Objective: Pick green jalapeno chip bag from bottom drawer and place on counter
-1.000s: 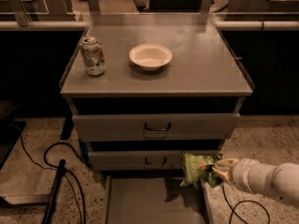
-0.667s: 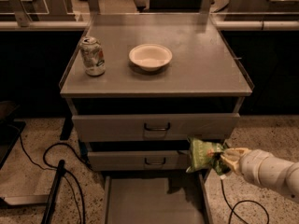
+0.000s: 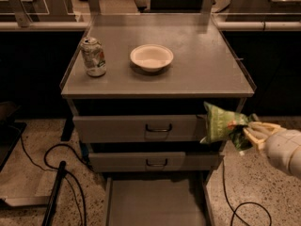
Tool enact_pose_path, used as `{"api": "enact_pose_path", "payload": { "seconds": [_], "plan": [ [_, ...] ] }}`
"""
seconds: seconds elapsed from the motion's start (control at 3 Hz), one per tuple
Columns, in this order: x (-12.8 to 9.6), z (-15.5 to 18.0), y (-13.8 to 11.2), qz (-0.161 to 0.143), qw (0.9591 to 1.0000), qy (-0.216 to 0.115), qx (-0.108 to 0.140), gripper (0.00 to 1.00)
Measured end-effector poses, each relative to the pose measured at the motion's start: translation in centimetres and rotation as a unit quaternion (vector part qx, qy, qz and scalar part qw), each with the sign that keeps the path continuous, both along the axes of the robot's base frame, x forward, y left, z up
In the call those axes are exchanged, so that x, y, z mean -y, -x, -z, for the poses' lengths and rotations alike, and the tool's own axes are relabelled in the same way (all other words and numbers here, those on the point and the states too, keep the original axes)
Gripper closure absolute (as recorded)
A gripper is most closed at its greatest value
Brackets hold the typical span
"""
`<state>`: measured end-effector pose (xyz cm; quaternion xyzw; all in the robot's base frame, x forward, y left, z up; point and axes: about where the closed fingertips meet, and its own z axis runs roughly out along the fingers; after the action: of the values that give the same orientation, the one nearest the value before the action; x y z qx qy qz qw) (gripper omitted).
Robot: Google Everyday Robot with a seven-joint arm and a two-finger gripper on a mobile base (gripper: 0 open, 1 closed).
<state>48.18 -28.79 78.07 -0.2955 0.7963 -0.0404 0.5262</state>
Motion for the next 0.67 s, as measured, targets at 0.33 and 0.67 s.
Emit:
{"api": "enact_pose_path", "payload": {
  "seconds": [0.33,0.67],
  "plan": [
    [-0.1,-0.4,0.4,0.001,1.0000,0.000,0.004,1.00],
    [0.7,-2.5,-0.3,0.012,0.9995,-0.005,0.031,1.00]
  ]
}}
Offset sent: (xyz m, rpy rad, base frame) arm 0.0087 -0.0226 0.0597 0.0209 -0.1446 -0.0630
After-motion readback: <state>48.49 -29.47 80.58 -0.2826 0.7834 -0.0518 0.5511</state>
